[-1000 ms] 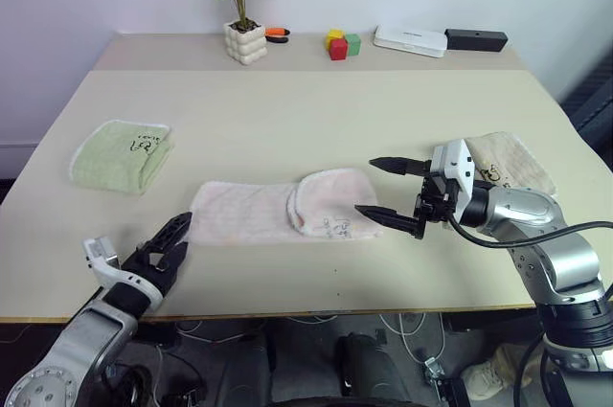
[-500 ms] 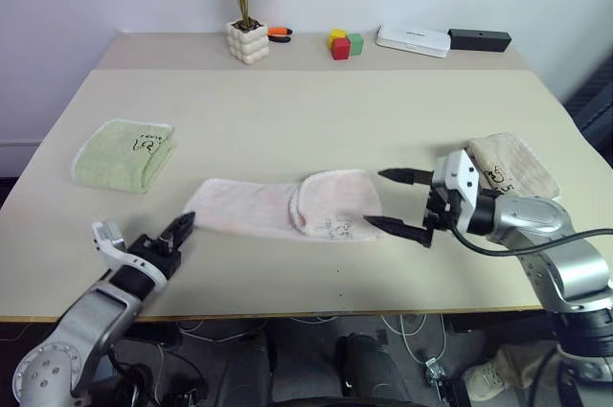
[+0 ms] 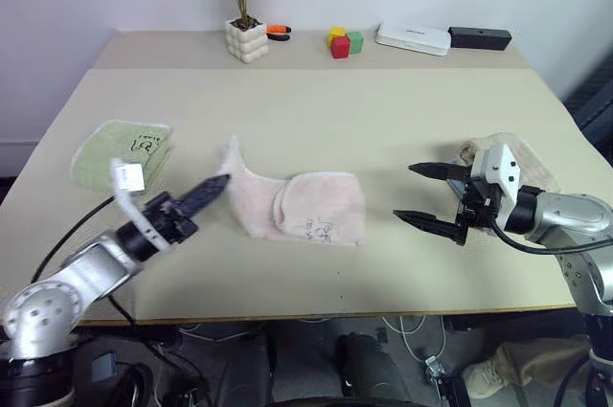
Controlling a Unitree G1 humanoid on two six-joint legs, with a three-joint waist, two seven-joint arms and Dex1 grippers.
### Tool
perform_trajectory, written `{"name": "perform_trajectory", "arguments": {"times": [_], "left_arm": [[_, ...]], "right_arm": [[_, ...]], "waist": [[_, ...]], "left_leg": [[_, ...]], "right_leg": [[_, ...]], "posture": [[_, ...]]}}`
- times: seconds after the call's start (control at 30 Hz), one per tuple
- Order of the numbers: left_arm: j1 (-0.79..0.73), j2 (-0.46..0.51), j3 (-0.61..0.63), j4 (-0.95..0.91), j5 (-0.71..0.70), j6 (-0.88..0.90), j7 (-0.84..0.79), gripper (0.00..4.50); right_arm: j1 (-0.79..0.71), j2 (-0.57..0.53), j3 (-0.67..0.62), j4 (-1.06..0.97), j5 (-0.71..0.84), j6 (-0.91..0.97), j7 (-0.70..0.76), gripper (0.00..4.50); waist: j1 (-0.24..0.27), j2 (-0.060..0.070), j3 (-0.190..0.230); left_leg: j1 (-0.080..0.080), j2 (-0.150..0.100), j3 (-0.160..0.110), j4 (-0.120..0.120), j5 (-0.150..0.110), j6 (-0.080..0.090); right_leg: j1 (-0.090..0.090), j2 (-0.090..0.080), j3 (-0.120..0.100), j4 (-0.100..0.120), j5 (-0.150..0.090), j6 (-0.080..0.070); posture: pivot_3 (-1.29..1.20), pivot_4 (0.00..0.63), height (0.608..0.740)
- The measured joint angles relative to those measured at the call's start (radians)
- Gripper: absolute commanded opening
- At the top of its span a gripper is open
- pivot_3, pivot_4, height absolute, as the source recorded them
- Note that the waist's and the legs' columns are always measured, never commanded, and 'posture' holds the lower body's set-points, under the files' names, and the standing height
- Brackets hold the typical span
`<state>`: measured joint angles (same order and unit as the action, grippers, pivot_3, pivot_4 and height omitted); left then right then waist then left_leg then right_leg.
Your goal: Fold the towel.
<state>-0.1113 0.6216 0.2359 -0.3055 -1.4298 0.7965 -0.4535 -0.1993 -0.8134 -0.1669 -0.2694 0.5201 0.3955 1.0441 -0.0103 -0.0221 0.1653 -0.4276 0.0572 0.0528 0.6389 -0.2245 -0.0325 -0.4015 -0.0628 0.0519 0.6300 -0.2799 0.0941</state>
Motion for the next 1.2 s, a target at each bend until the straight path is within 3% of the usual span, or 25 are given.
{"name": "perform_trajectory", "arguments": {"times": [0.13,0.27,0.87,1.0,1.2], "left_arm": [[-0.124,-0.019,-0.158,0.029,0.182,0.002,-0.12,0.04],[-0.194,-0.071,-0.256,0.065,0.278,0.008,-0.205,0.04],[-0.423,-0.326,-0.543,0.357,0.695,-0.073,-0.465,0.04],[-0.425,-0.343,-0.574,0.408,0.757,-0.087,-0.52,1.29],[-0.429,-0.358,-0.565,0.423,0.794,-0.086,-0.55,4.44]], "right_arm": [[0.002,0.0,0.0,0.002,-0.009,-0.001,-0.009,4.5],[0.028,-0.004,-0.014,-0.002,-0.015,0.0,-0.021,4.5],[0.161,-0.026,-0.13,-0.112,-0.009,0.032,-0.097,4.5],[0.172,-0.026,-0.14,-0.125,-0.006,0.037,-0.112,4.5],[0.18,-0.026,-0.142,-0.147,-0.004,0.042,-0.134,4.5]], "waist": [[-0.002,0.0,0.0],[0.0,0.0,0.0],[0.001,0.0,0.0],[-0.001,0.0,0.0],[0.0,0.0,0.0]], "left_leg": [[0.0,-0.001,0.0,-0.003,0.0,0.0],[0.0,-0.001,-0.002,-0.005,0.001,0.001],[0.0,-0.003,-0.006,-0.004,0.001,0.001],[0.0,-0.003,-0.007,-0.005,0.001,0.001],[0.0,-0.003,-0.008,-0.004,0.001,0.001]], "right_leg": [[0.0,0.0,0.0,0.0,0.0,0.0],[-0.002,0.003,0.0,0.0,0.0,0.003],[0.0,0.005,0.0,0.001,0.001,0.01],[-0.001,0.005,0.0,0.001,0.001,0.01],[0.0,0.005,0.0,0.001,0.001,0.01]], "posture": [[0.0,0.15,0.74],[0.0,0.15,0.74],[0.0,0.15,0.74],[0.0,0.15,0.74],[0.0,0.15,0.74]]}}
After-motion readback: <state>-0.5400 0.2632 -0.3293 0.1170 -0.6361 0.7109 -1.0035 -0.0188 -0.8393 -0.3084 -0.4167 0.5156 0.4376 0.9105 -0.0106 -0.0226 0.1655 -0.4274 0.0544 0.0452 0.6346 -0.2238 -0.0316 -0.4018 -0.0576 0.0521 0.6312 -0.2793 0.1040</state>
